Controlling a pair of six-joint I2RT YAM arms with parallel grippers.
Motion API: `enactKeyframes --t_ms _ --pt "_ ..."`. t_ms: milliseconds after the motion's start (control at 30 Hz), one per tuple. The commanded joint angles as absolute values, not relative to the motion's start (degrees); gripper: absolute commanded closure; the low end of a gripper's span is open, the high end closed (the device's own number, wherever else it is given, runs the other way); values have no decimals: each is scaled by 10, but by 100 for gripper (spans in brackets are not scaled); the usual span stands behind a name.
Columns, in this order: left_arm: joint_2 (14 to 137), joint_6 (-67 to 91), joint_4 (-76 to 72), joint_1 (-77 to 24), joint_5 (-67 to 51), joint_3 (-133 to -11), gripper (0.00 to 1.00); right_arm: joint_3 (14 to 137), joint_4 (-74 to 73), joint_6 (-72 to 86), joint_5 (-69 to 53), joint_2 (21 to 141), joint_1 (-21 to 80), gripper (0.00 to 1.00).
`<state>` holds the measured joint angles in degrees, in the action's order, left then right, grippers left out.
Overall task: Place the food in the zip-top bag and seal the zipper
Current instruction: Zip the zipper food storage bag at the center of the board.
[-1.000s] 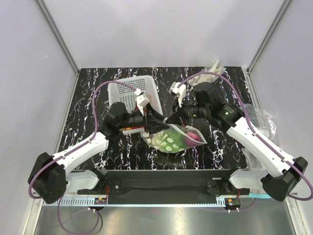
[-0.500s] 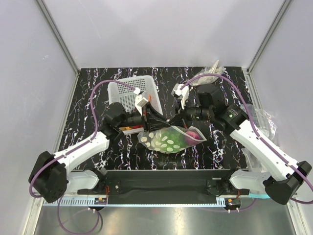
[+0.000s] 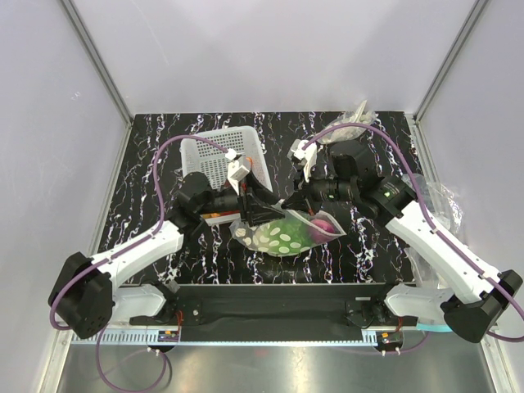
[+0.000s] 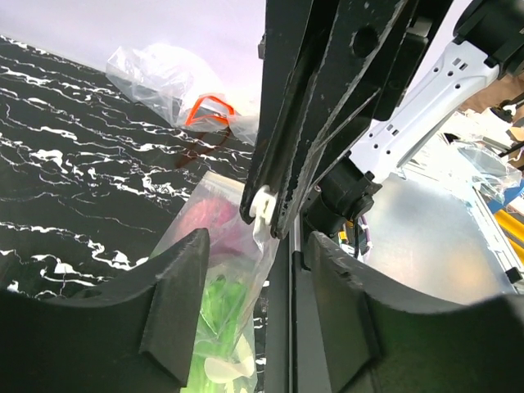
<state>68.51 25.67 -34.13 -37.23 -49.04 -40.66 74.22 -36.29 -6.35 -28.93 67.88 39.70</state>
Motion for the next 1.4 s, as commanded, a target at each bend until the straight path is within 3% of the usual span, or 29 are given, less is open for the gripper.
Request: enactKeyframes --t_ms 0,167,200,267,300,333,700,1133,1367 --pt "678 243 -370 -373 -488 -401 47 754 -345 -58 -276 668 399 100" --pt "679 241 -358 -373 -476 -403 67 752 -341 -56 -282 664 399 100" --pt "679 239 -352 -372 -469 -405 76 751 -341 -57 -286 664 399 100" --pt "681 234 -331 -373 -461 -417 86 751 -341 -57 -291 664 399 100" --pt "681 232 -322 -373 -448 -422 98 748 -341 -56 -291 665 399 100" --pt "683 229 -313 -371 -442 -431 100 747 -340 -56 -292 664 399 100" --pt "666 262 -299 -340 -404 -420 100 723 -337 -52 -287 650 398 100" --pt "672 532 -494 -220 -442 -363 100 661 -318 -4 -251 641 399 100" --pt "634 493 -418 -174 -373 -342 100 686 -396 46 -214 633 399 100"
